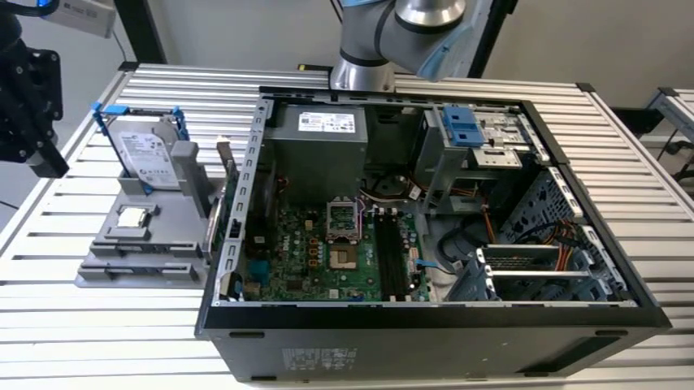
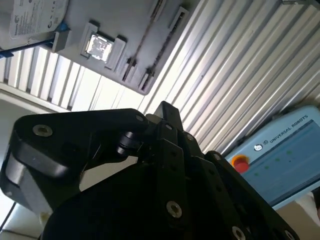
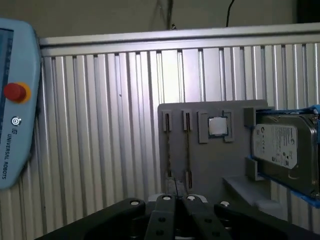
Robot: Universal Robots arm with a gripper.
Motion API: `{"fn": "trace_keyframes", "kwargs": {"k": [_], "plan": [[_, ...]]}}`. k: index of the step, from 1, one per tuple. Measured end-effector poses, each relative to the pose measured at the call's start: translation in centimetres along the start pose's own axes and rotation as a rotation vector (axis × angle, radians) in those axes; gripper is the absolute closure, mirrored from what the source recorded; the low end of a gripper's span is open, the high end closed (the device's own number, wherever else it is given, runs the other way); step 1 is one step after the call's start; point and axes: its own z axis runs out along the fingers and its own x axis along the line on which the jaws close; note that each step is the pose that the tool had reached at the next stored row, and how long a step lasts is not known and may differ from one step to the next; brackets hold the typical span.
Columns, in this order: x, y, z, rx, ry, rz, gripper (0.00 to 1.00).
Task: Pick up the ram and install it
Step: 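Pick up the ram and move it above insertion slot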
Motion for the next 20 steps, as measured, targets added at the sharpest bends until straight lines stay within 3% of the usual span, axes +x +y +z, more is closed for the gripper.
{"fn": "trace_keyframes", "kwargs": {"k": [11, 14, 15, 18, 20], "plan": [[0.00, 0.00, 0.00, -0.0015, 0.0072, -0.199, 1.00], [0.00, 0.00, 0.00, -0.0017, 0.0075, -0.208, 1.00], [0.01, -0.01, 0.00, -0.0014, 0.0031, -0.207, 1.00], [0.00, -0.01, 0.04, 0.0016, -0.0424, -0.192, 1.00], [0.00, -0.01, 0.07, 0.0028, -0.0467, -0.165, 1.00]]}}
